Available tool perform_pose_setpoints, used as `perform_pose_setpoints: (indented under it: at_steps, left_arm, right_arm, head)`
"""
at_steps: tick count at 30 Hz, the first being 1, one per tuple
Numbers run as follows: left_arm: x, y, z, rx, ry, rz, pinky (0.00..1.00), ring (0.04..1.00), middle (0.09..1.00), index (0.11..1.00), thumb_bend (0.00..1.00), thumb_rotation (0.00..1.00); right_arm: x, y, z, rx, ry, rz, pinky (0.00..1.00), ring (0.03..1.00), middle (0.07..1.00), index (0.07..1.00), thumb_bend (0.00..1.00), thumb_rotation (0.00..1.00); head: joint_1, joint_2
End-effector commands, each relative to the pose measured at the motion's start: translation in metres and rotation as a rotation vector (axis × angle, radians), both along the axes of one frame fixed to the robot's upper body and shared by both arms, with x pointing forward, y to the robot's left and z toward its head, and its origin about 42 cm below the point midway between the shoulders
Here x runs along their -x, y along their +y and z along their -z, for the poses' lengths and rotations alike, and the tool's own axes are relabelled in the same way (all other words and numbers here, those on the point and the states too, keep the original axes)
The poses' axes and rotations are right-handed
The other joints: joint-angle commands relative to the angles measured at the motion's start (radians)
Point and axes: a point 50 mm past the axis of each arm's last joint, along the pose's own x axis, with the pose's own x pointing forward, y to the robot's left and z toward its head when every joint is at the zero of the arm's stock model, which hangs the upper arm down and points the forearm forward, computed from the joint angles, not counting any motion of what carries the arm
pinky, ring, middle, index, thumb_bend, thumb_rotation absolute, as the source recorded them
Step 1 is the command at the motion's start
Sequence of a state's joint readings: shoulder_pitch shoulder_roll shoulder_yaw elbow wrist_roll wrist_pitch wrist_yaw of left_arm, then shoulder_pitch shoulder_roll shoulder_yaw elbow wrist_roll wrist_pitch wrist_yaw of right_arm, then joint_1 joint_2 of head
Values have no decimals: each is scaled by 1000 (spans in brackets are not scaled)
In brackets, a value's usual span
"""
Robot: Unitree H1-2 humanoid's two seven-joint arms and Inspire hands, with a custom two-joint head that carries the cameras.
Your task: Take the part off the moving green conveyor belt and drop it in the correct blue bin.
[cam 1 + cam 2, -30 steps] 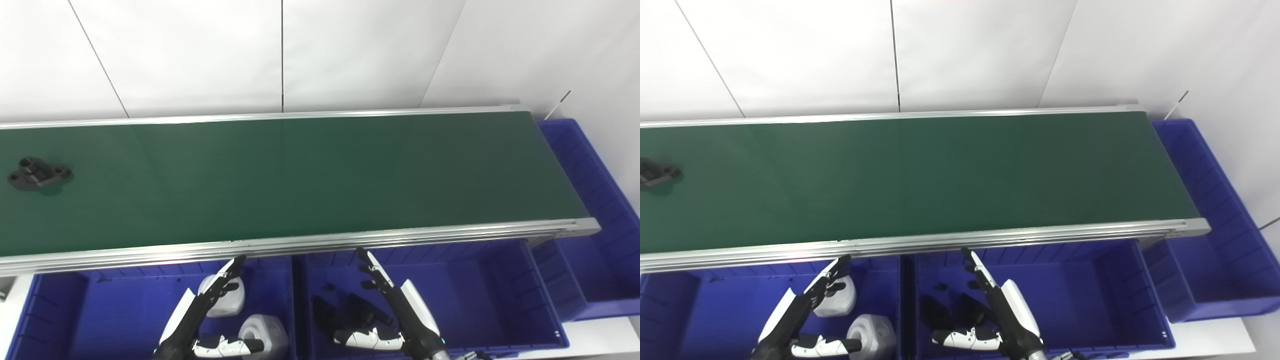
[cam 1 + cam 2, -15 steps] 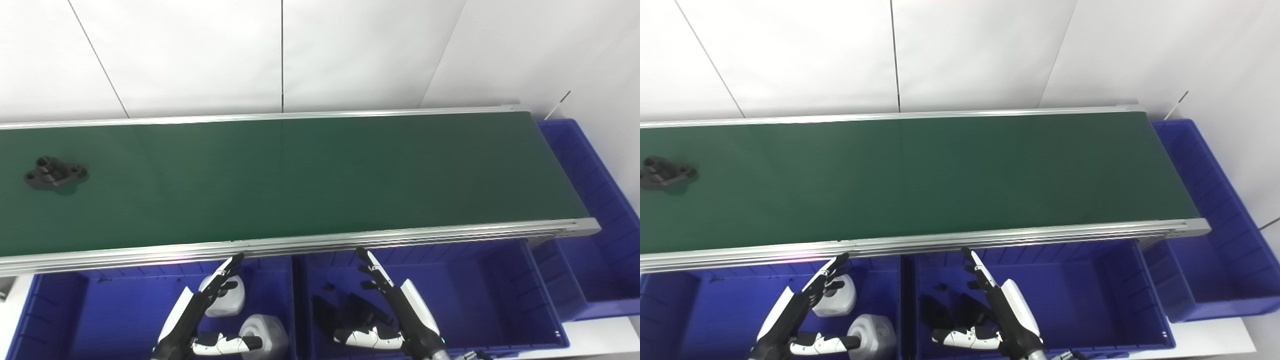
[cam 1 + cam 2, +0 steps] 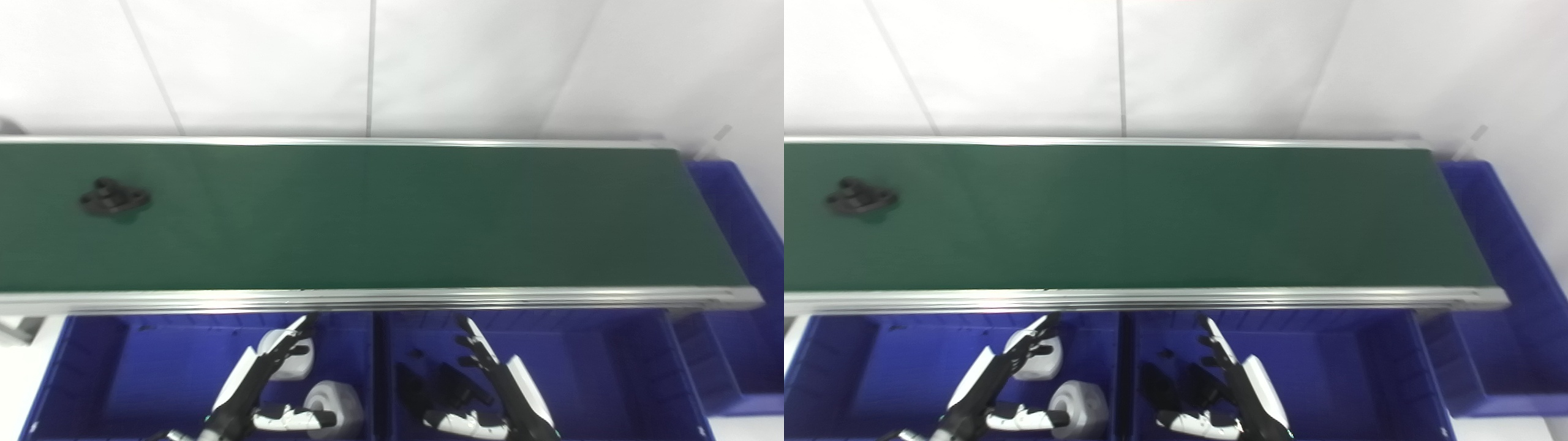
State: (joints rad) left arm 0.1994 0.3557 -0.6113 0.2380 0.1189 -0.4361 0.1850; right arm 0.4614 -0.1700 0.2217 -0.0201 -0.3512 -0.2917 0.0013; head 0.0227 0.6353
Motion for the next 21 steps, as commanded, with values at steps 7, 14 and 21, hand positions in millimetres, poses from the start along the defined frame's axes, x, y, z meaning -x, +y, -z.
perform_pose_setpoints:
  at_steps: [7,14,21]
  left_arm:
    - [-4,-16,-1,23,-56,3,807,884,912,887,807,354]
    - [-5,-23,2,23,-62,-4,806,875,900,874,826,332]
    - [-5,-26,5,10,-63,5,788,868,900,872,838,335]
  right_arm:
    - [1,-14,0,-23,-59,3,839,948,1000,1000,811,443]
    - [-1,-21,5,-29,-61,-2,898,962,1000,1000,822,450]
    - [-1,-25,11,-43,-59,-4,870,956,1000,1000,793,399]
  head:
    - [71,-48]
    - [93,-68]
    - [137,-104]
